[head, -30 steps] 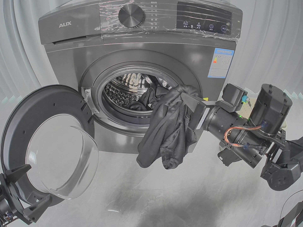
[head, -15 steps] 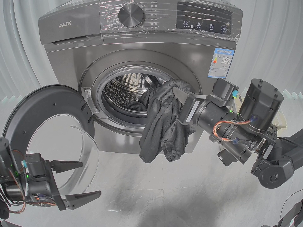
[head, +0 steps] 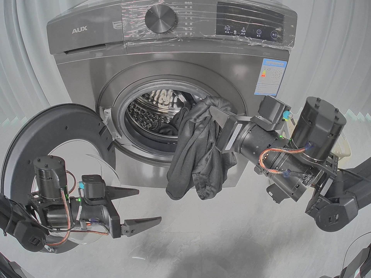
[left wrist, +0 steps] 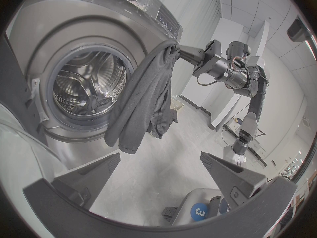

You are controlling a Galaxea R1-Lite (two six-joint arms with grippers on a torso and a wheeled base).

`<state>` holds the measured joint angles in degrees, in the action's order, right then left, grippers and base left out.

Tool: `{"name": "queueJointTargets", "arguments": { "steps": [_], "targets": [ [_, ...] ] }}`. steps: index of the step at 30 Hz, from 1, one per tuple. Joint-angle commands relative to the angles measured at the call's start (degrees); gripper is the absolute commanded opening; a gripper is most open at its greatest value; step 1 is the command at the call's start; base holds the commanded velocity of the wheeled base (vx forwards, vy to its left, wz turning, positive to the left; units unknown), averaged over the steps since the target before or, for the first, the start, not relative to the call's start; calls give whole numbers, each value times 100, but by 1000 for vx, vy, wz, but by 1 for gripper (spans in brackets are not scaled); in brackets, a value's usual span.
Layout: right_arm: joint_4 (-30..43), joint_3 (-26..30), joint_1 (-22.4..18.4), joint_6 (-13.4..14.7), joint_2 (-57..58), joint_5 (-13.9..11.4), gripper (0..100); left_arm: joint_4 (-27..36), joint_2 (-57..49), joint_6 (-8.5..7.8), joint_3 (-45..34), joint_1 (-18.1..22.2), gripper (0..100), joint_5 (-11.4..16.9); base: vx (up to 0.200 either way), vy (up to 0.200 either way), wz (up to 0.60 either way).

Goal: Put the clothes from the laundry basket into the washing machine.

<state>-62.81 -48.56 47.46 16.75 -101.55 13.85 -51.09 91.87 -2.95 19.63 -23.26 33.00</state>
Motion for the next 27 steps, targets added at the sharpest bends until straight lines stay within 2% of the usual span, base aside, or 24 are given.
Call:
{"name": "queueJointTargets", "arguments": {
  "steps": [1,5,9,11,15,18,21,22,23,24,27],
  "targets": [
    [-48,4,18,-5,3,4,0,-76,464,40,85,-179,100,13,0,0,0],
    [-109,4,44,-14,-58,4,0,-76,490,146,103,-504,100,13,0,0,0],
    [-109,-49,88,-31,-128,13,0,-85,736,559,419,-803,100,-4,0,0,0],
    [-118,-49,88,-31,-155,13,0,-112,938,664,648,-882,100,-39,0,0,0],
    [-118,-22,88,-23,-146,13,0,-375,1404,699,938,-996,100,-452,0,0,0],
    [-118,-22,88,-23,-128,13,0,-718,1694,743,964,-1075,100,-637,0,0,0],
    [-118,-31,88,-23,-128,13,0,-1254,2002,901,1017,-1163,100,-857,0,0,0],
    [-118,-31,88,-23,-128,13,0,-1272,2010,910,1017,-1172,100,-865,0,0,0],
    [-118,-22,88,-31,-120,13,0,-1571,2177,1016,1078,-1198,100,-1112,0,0,0],
    [-118,-22,88,-23,-111,13,0,-1720,2257,1068,1122,-1207,100,-1226,0,0,0],
    [-118,-14,88,-23,-111,13,0,-2072,2467,1218,1201,-1278,100,-1428,0,0,0]
  ]
}}
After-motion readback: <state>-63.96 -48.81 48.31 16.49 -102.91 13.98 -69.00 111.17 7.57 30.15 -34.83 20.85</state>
